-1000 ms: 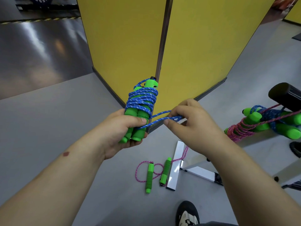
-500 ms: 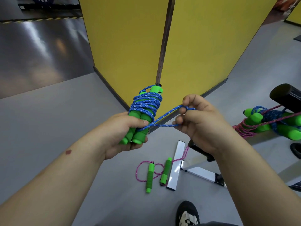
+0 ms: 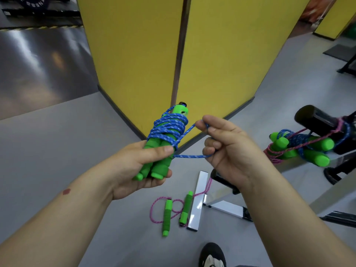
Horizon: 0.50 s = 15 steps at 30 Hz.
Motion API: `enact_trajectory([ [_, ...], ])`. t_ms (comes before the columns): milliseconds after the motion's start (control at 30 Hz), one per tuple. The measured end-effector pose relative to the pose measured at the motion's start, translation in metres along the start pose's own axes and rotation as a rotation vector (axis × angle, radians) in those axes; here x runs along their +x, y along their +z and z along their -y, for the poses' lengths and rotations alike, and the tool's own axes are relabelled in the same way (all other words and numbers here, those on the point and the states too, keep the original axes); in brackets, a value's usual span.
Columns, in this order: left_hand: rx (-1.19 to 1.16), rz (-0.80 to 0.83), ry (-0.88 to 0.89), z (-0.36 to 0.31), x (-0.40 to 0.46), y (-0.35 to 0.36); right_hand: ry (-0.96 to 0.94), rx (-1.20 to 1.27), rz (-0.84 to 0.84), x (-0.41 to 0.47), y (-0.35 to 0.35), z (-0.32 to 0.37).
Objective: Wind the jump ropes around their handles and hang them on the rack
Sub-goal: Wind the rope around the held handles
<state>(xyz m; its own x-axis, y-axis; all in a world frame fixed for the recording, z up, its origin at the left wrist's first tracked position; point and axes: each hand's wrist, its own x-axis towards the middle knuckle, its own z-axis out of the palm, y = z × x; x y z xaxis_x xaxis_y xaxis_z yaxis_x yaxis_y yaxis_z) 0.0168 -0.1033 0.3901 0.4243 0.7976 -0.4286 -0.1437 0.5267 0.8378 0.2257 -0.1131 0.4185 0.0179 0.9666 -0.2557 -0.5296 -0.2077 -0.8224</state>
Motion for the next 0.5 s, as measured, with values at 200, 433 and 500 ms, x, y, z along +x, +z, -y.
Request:
enact_trajectory([
  [200,-0.063,0.021,0.056,0.004,0.013,0.042,-0.011,-0.506,-0.073,-0.012,-0.016,0.062],
  [433,-0.075,0.061,0.055,0.004,0.051,0.125,-0.064,-1.491,-0.136,-0.039,-0.043,0.153],
  [500,-0.054,0.061,0.066,-0.002,0.062,0.142,-0.058,-1.519,-0.163,-0.045,-0.048,0.168],
])
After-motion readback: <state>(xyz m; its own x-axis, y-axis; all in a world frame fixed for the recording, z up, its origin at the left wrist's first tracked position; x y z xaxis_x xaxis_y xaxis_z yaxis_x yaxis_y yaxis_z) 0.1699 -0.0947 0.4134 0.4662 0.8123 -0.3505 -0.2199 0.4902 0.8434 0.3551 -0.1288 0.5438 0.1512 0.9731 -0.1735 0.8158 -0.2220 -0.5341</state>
